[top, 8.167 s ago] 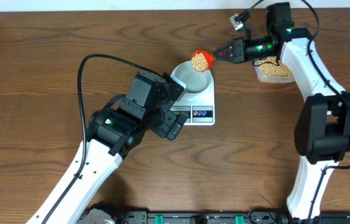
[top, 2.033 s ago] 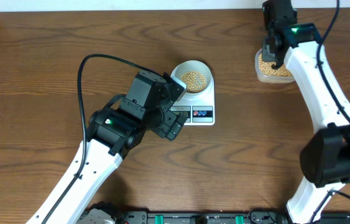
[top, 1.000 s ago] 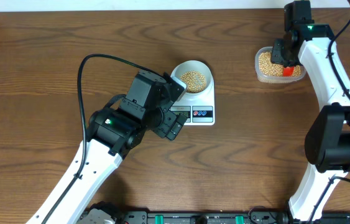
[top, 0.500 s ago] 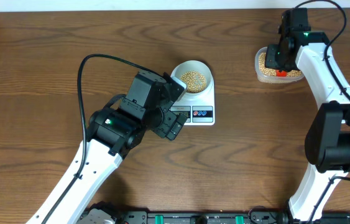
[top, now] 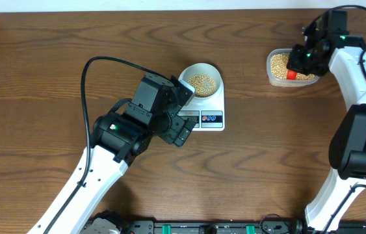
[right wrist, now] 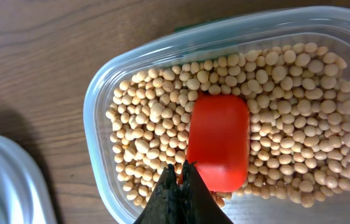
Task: Scoop item into bowl and weigh 50g on scale
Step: 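Dip the red scoop into the peas again with the right gripper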
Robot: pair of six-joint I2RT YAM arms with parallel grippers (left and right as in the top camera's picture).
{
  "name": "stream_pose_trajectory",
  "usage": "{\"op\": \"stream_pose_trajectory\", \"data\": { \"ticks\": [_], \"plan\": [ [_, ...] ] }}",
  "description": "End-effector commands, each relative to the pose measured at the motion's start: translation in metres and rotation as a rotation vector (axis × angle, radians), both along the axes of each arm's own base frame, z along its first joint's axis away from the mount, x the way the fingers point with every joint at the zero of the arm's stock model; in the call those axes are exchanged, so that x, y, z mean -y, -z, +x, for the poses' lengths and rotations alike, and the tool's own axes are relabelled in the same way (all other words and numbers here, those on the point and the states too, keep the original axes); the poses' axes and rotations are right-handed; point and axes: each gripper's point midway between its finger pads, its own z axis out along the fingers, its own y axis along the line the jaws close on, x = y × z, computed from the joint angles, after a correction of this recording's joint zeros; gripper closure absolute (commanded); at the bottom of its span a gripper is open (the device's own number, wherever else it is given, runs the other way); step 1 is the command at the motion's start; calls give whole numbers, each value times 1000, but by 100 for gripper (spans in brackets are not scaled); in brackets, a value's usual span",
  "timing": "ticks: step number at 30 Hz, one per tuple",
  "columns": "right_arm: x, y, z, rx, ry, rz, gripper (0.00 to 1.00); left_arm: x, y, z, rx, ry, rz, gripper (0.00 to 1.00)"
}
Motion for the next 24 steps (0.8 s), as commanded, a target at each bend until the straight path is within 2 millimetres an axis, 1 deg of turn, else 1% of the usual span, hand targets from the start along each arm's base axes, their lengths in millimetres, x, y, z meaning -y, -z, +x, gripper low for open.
{"op": "stream_pose_trajectory", "data": {
  "ticks": [1,8,14,19,24],
  "plan": [
    [-21,0,-6,-3,-66,164,99,2,-1,1,2,19,-2,8],
    [-16,4,-9,13,-58,266,99,2,-1,1,2,19,-2,8],
    [-16,13,-13,24,-61,318,99,2,-1,1,2,19,-2,8],
    [-18,16,-14,66,-76,399,99,2,-1,1,2,19,-2,8],
    [-10,19,-17,66,-58,420,99,2,-1,1,2,19,-2,8]
  ]
}}
